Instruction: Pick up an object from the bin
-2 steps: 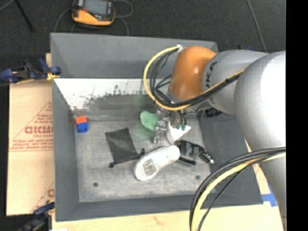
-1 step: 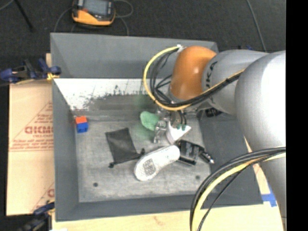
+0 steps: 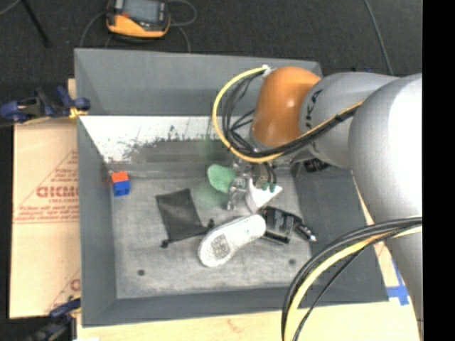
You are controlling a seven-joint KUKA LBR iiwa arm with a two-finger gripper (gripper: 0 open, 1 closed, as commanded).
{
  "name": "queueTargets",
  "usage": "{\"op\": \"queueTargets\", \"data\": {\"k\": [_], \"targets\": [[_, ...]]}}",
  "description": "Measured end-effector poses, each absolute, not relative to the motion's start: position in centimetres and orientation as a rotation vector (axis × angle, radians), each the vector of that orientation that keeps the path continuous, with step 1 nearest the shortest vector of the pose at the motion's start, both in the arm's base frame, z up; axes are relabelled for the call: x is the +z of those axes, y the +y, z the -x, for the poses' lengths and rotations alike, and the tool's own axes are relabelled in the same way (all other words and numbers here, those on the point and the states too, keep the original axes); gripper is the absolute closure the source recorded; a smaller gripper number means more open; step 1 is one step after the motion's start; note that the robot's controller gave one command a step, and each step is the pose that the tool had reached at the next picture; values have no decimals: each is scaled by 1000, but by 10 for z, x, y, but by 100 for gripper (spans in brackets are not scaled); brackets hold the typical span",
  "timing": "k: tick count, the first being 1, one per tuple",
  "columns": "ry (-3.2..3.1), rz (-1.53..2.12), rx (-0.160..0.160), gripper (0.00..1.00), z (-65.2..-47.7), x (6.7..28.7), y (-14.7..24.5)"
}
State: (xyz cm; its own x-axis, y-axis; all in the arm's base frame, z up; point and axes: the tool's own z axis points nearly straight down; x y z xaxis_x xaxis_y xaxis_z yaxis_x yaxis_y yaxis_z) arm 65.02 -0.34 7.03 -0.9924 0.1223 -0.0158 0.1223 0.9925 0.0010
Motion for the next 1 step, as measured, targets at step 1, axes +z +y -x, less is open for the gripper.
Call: {"op": "queueTargets", "data": {"k": [1], "targets": [[3128,-192,-1,100,-648,82,-4]]}}
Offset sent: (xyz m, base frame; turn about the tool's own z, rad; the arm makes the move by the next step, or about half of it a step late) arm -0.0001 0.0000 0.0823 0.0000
